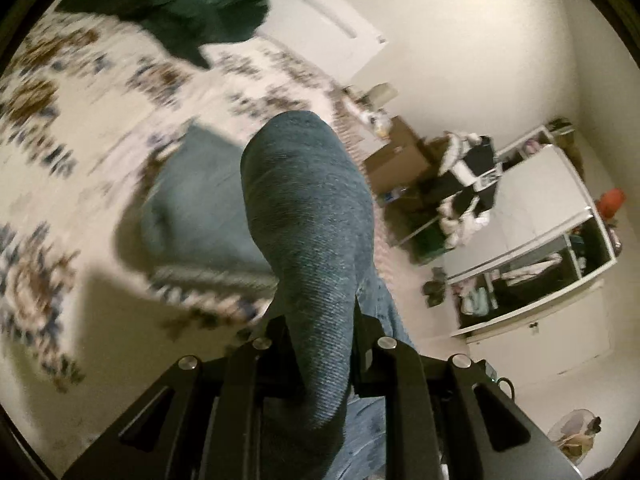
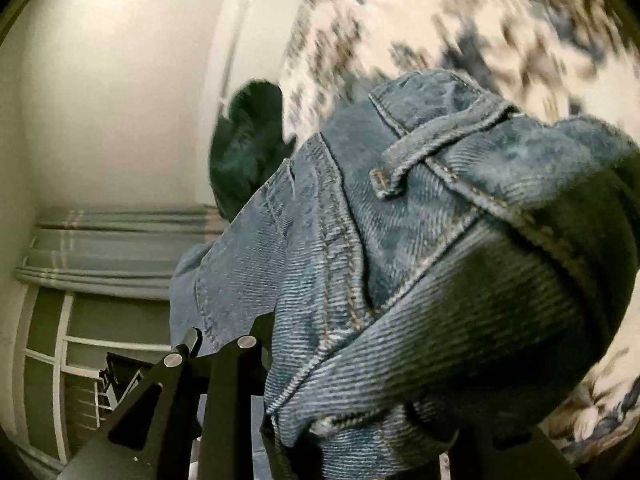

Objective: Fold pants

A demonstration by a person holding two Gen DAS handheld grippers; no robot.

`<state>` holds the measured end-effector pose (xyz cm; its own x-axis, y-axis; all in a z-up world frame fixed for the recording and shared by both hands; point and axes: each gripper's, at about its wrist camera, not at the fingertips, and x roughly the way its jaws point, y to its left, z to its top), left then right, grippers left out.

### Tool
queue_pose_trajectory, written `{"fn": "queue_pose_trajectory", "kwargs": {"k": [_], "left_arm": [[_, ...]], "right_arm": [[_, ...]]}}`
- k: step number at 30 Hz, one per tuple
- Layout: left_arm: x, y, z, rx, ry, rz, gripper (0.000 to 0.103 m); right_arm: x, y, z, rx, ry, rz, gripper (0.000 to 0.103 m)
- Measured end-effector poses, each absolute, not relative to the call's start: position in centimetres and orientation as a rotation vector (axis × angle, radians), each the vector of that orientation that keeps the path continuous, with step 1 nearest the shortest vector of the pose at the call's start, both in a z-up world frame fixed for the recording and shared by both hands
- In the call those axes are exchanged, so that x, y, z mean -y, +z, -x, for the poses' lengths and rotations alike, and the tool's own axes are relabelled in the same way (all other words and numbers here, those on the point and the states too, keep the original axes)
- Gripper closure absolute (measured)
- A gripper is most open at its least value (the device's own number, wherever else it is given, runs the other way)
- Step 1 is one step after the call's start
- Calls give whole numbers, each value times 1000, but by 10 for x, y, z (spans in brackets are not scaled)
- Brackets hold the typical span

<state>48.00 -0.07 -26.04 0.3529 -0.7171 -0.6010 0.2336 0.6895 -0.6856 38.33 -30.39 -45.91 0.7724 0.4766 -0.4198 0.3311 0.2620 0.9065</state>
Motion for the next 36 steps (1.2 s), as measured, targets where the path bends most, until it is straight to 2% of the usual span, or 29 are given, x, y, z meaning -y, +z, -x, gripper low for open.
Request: {"fn": "queue_pose_trajectory", "kwargs": {"k": [6,11,14,17,22,27,32,36], "left_arm": [[43,-231,-549,-986,-731,587,88],[44,-253,-614,-981,-719,599,88],[28,-294,-650,-1023,-666,608,88],[3,-363,-676,-1100,-576,584,88],[-35,-459,-687,-1230,-472,600,87],[-51,-469,-679,-1217,-489,652,87],[-53,-468,-686,-1220,-491,665,85],[-50,-466,-691,-1255,-463,616,81]], "right_arm": [[360,-389,-438,-620,77,-1257,76],[369,-382,-510,-610,72,-1176,76],[355,-420,-561,-662,69,-1151,76],[335,-471,-598,-737,62,-1120,76],[299,-564,-618,-925,62,-1100,74],[301,-594,-607,-995,108,-1156,62],[313,-599,-562,-954,-3,-1229,62],[312,-612,-552,-1020,-66,-1178,62]]}}
